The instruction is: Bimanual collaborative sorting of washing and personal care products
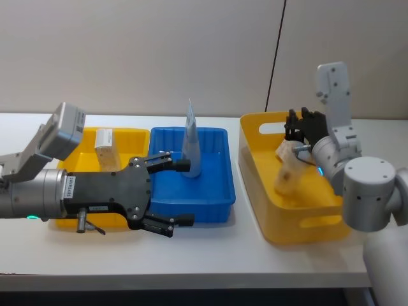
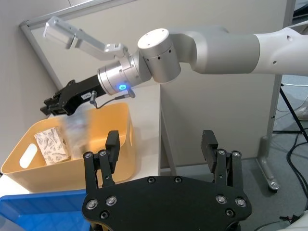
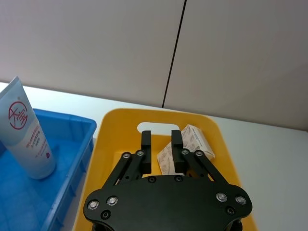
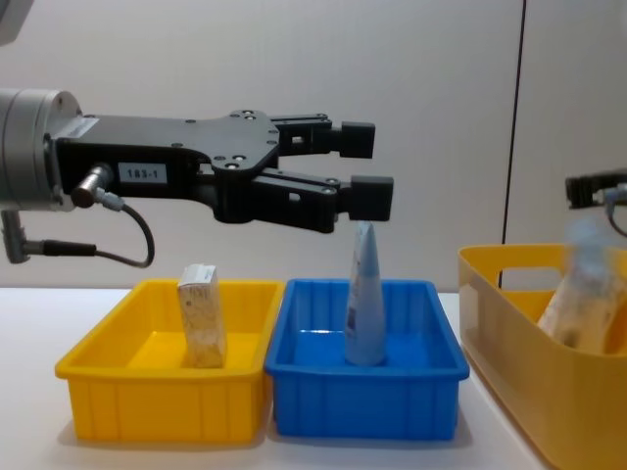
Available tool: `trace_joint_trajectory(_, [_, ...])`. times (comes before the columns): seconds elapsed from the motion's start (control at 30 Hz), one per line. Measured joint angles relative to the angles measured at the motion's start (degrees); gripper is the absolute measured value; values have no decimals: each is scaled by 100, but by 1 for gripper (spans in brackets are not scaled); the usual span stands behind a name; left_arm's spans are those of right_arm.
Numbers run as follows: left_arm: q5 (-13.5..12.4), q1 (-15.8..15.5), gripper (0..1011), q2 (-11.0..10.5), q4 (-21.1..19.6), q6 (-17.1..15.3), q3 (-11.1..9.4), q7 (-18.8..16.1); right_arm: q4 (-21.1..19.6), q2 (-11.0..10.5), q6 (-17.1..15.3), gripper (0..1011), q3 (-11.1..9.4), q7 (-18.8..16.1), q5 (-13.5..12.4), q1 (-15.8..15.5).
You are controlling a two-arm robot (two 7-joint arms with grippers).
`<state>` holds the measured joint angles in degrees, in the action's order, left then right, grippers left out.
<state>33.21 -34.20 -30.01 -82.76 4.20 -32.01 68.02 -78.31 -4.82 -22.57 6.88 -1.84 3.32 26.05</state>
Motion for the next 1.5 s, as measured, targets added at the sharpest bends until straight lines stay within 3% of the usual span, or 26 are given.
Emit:
trace_joint_trajectory(0.4, [0,0,1001,0,0,0,0,0,226,61,35,570,27,-8,92,44])
trace_joint_trajectory(0.63, [0,0,1001,0,0,0,0,0,-133,72,43,830,-15,-114,74,-125])
trace_joint_trajectory(0.7, [0,0,1001,0,0,0,0,0,-218,72,46,849,-25,-142,59,-161])
trace_joint_trajectory(0.83, [0,0,1001,0,0,0,0,0,-538,70,51,979,-64,-233,3,-305])
trace_joint_trajectory(1.5, [0,0,1001,0,0,0,0,0,-1095,71,55,1002,-131,-396,-89,-549])
